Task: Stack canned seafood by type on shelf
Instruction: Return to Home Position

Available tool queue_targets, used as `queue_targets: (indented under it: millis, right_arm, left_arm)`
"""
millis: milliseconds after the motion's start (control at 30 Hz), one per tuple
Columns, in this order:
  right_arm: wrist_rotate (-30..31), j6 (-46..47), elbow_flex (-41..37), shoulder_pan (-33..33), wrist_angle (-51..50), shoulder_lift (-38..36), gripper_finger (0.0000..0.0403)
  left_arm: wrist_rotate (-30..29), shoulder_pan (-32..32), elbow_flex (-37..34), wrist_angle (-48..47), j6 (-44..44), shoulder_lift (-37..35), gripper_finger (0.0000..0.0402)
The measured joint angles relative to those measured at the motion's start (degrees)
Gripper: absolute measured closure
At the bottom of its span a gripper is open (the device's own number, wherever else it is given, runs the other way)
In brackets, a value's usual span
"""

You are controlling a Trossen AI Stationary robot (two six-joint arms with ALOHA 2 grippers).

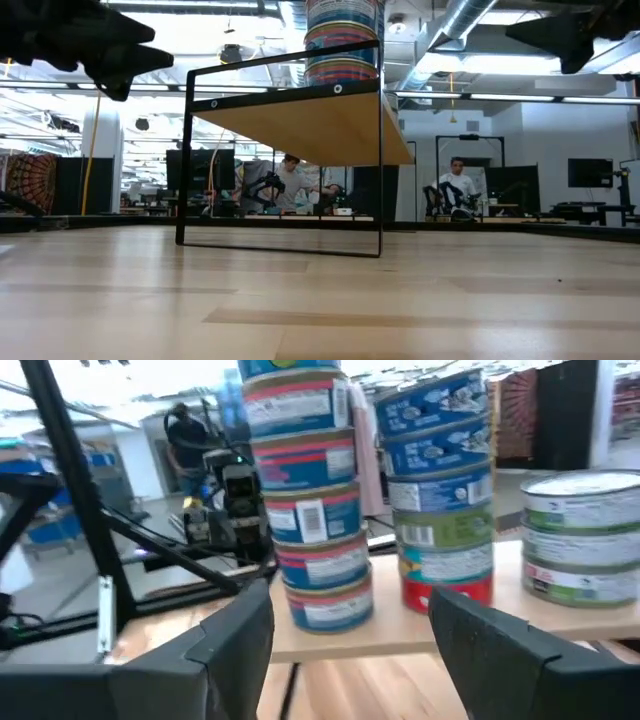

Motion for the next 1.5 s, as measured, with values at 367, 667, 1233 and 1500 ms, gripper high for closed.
queue_targets:
  millis: [367, 667, 1233, 1500]
  right_arm:
    - [-0.36, -0.36, 0.02, 0.83, -2.74, 0.00, 0.0110]
    - [-2.51, 2.04, 0.02, -3.87, -3.70, -0.08, 0.0110]
    - [-46.45, 9.11, 0.07, -31.89, -0.81, 11.39, 0.0110]
    - [-46.88, 7.75, 0.07, -36.07, -10.66, 1.57, 0.0110]
  left_arm:
    - [4.09, 7.78, -5.32, -5.83, -4.03, -13.65, 0.0255]
    - [3.46, 10.12, -5.34, -9.17, -2.57, -16.21, 0.0273]
    - [6.59, 13.74, -9.03, -5.33, -1.22, -16.18, 0.0294]
    - [6.16, 13.84, -11.70, -2.82, -3.14, -16.06, 0.0299]
